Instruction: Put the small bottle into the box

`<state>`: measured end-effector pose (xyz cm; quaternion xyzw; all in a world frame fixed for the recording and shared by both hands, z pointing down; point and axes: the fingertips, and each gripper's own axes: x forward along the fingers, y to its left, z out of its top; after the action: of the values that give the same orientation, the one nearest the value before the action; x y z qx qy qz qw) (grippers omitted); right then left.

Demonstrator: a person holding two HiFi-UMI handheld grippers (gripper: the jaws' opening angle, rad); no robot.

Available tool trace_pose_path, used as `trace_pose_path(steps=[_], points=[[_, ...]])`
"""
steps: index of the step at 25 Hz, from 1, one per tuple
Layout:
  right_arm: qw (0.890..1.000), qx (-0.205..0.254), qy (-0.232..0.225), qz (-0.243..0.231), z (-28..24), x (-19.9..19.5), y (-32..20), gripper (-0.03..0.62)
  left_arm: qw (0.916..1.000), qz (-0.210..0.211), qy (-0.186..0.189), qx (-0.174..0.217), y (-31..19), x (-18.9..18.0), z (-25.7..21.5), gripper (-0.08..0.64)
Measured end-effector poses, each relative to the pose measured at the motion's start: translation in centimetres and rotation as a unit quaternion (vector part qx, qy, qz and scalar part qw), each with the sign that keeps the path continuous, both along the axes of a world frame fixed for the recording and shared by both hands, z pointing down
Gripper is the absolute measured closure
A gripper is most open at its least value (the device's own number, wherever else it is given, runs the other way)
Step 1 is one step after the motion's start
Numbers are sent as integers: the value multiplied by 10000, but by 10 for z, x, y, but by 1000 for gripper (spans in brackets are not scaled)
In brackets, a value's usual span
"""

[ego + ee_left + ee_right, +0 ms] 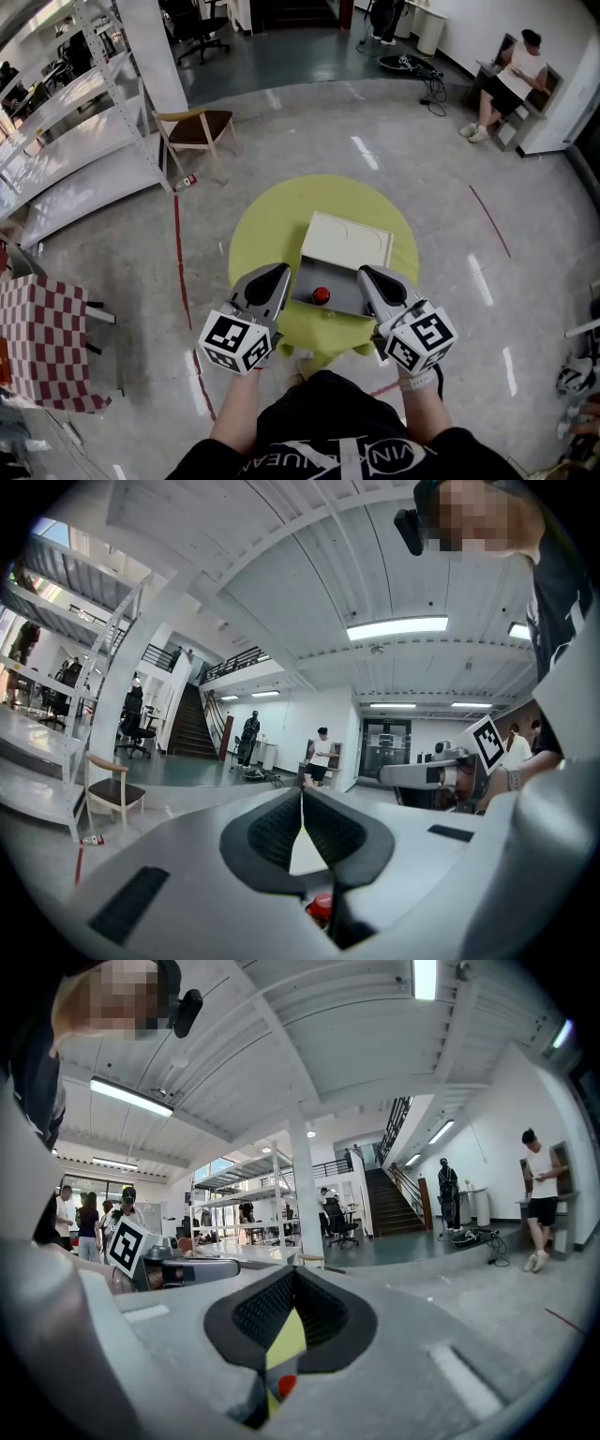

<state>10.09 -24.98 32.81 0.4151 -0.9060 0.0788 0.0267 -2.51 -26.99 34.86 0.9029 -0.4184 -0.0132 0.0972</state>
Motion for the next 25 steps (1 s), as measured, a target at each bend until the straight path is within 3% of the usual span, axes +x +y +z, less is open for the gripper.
trace_pose_path(steps=[25], points=[[10000, -44, -22, 70, 7, 14, 6, 586, 10000, -61, 70, -9, 2, 6, 2, 546]])
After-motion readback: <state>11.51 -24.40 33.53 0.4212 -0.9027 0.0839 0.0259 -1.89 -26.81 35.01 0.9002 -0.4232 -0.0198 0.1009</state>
